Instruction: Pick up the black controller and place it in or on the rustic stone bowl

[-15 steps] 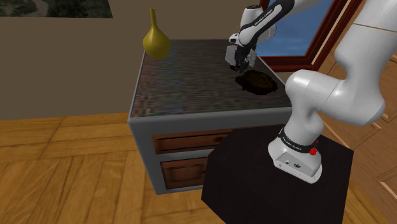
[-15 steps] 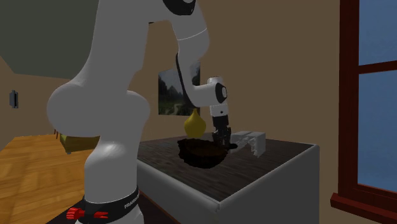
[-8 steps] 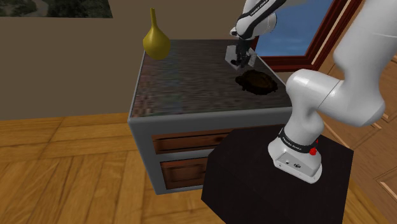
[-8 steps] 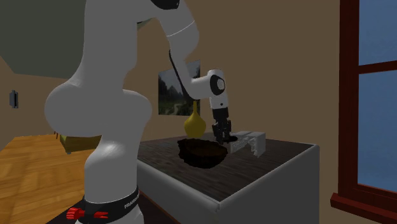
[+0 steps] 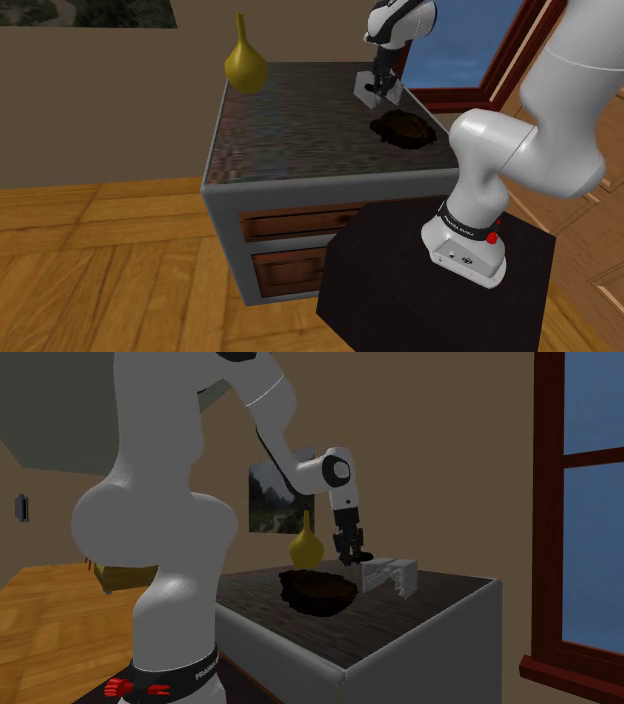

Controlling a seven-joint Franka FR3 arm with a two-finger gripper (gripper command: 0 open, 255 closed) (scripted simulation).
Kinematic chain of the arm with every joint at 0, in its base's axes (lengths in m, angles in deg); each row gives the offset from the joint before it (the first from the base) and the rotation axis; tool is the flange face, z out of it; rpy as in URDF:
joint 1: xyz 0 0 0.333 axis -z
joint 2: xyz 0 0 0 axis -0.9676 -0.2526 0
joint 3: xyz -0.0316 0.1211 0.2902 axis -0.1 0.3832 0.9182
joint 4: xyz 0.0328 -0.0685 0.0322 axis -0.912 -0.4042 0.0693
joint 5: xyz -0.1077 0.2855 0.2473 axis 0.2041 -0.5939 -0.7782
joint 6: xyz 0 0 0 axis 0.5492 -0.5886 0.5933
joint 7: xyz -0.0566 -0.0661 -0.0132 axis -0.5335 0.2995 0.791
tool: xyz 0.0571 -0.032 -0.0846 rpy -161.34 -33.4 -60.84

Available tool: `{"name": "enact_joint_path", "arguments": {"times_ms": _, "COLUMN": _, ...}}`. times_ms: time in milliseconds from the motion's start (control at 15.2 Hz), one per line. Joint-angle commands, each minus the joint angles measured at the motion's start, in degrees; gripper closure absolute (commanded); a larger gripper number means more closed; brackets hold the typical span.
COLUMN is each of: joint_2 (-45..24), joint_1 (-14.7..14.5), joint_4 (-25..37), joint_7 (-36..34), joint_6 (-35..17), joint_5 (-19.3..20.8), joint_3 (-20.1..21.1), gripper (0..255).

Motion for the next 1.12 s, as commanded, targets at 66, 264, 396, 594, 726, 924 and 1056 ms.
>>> {"name": "enact_joint_path", "arguments": {"times_ms": 66, "joint_2": -2.5, "joint_1": -1.2, "joint_4": 1.1, "joint_7": 2.3, "joint_6": 2.5, "joint_5": -2.9, "joint_3": -1.8, "gripper": 255}}
{"name": "enact_joint_path", "arguments": {"times_ms": 264, "joint_2": -4.4, "joint_1": -2.2, "joint_4": 2.4, "joint_7": 3.8, "joint_6": 5.0, "joint_5": -4.8, "joint_3": -3.2, "gripper": 255}}
{"name": "enact_joint_path", "arguments": {"times_ms": 396, "joint_2": -5.5, "joint_1": -2.8, "joint_4": 3.3, "joint_7": 4.6, "joint_6": 6.7, "joint_5": -5.7, "joint_3": -4.2, "gripper": 255}}
{"name": "enact_joint_path", "arguments": {"times_ms": 594, "joint_2": -6.9, "joint_1": -3.4, "joint_4": 4.7, "joint_7": 5.6, "joint_6": 9.2, "joint_5": -6.8, "joint_3": -5.4, "gripper": 255}}
{"name": "enact_joint_path", "arguments": {"times_ms": 726, "joint_2": -7.7, "joint_1": -3.8, "joint_4": 5.7, "joint_7": 6.1, "joint_6": 10.7, "joint_5": -7.4, "joint_3": -6.2, "gripper": 255}}
{"name": "enact_joint_path", "arguments": {"times_ms": 924, "joint_2": -16.6, "joint_1": -9.4, "joint_4": -1.2, "joint_7": 11.8, "joint_6": 11.7, "joint_5": -14.5, "joint_3": -12.6, "gripper": 255}}
{"name": "enact_joint_path", "arguments": {"times_ms": 1056, "joint_2": -21.8, "joint_1": -13.0, "joint_4": -5.5, "joint_7": 14.4, "joint_6": 12.8, "joint_5": -17.5, "joint_3": -16.3, "gripper": 255}}
